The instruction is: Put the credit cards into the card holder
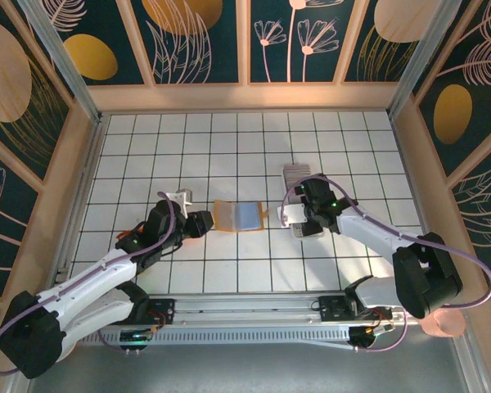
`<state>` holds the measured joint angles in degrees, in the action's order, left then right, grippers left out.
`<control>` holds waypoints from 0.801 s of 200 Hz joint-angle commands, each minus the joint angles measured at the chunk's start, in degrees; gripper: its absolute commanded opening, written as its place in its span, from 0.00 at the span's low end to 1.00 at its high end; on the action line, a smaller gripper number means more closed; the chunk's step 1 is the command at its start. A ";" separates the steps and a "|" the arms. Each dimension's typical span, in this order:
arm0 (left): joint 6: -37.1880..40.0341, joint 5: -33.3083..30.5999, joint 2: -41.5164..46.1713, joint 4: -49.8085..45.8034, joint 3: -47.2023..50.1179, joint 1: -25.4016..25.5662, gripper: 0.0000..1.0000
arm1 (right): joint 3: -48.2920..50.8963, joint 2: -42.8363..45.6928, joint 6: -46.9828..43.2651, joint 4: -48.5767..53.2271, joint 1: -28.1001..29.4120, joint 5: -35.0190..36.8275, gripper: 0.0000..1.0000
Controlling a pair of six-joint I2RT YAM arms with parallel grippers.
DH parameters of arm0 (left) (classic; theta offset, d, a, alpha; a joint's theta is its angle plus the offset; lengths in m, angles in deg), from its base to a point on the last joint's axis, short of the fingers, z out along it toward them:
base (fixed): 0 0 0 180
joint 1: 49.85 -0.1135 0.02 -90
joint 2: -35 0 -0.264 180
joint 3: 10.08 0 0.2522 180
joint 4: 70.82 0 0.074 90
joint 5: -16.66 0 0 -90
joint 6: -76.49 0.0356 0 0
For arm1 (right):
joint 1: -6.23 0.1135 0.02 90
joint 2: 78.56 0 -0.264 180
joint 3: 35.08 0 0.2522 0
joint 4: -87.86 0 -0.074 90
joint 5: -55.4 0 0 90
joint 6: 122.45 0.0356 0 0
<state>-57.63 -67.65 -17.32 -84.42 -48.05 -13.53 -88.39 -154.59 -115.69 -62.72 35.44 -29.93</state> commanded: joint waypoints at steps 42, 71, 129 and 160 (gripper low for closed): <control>-0.60 -1.47 2.46 -1.64 1.43 -0.21 0.36 | -1.75 -2.04 -1.83 -2.31 -0.62 2.27 0.93; -0.96 -1.08 2.82 -1.58 1.70 -0.20 0.35 | -2.04 -1.89 -1.84 -1.67 -0.72 2.60 0.87; -1.74 -0.65 3.27 -1.16 2.67 -0.26 0.34 | -2.80 -0.96 -1.97 0.19 -0.86 3.65 0.76; -1.68 -0.84 3.79 -0.69 3.06 -0.26 0.34 | -3.34 -0.87 -1.92 1.64 -0.87 3.86 0.73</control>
<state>-58.76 -68.04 -14.61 -85.25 -45.86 -13.53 -89.48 -156.14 -116.37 -61.26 35.29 -28.62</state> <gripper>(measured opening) 0.340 0.749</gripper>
